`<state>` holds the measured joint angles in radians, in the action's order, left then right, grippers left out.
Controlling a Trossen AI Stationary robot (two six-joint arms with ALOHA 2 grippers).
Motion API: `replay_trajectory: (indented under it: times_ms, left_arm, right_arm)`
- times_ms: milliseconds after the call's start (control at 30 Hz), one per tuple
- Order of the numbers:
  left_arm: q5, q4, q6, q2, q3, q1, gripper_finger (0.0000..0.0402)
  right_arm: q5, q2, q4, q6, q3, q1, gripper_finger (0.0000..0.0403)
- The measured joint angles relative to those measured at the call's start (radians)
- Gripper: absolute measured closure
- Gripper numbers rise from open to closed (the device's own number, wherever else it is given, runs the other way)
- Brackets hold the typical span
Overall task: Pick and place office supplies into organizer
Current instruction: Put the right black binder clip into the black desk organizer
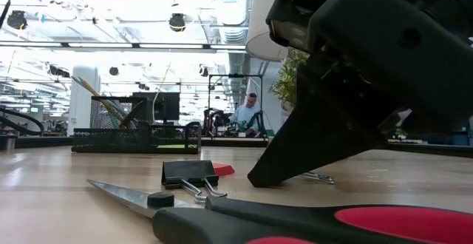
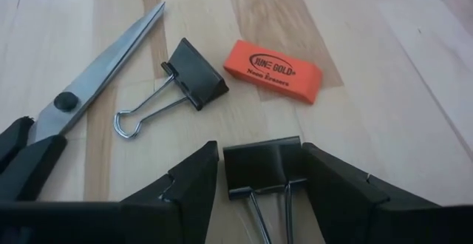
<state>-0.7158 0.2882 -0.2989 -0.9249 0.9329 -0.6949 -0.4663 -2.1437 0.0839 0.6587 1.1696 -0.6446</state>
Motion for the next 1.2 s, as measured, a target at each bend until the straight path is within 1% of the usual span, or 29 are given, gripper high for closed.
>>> replay_trajectory:
  times_ms: [367, 433, 567, 667, 767, 933, 1000, 1133, 1200]
  left_arm:
    - [-0.005, 0.001, -0.021, 0.0, 0.0, -0.04, 0.0304]
    - [-0.006, -0.002, -0.02, 0.0, 0.0, -0.045, 0.0304]
    - [-0.007, -0.019, -0.02, 0.0, 0.0, -0.053, 0.0304]
    - [-0.011, -0.046, -0.014, 0.0, 0.0, -0.058, 0.0304]
    - [-0.031, -0.101, 0.018, 0.002, 0.0, -0.072, 0.0304]
    - [-0.034, -0.203, 0.127, 0.014, 0.0, -0.09, 0.0304]
    - [-0.034, -0.231, 0.166, 0.018, 0.0, -0.093, 0.0304]
    - [-0.034, -0.285, 0.249, 0.018, 0.0, -0.094, 0.0304]
    - [-0.034, -0.304, 0.28, 0.018, 0.0, -0.094, 0.0304]
  right_arm:
    - [-0.01, 0.0, -0.034, -0.008, -0.023, -0.003, 0.0218]
    - [-0.007, 0.0, -0.034, -0.01, -0.023, 0.003, 0.0231]
    - [-0.004, 0.002, -0.03, -0.015, -0.023, 0.021, 0.0272]
    - [-0.004, 0.003, -0.03, -0.025, -0.023, 0.031, 0.0272]
    - [-0.005, 0.006, -0.057, -0.095, -0.027, 0.04, 0.0272]
    - [0.019, 0.063, 0.008, -0.234, 0.01, 0.079, 0.0272]
    - [-0.019, 0.109, 0.052, -0.31, 0.008, 0.109, 0.0272]
    - [-0.124, 0.211, -0.02, -0.426, 0.035, 0.212, 0.0272]
    - [-0.113, 0.222, -0.12, -0.471, 0.044, 0.272, 0.0272]
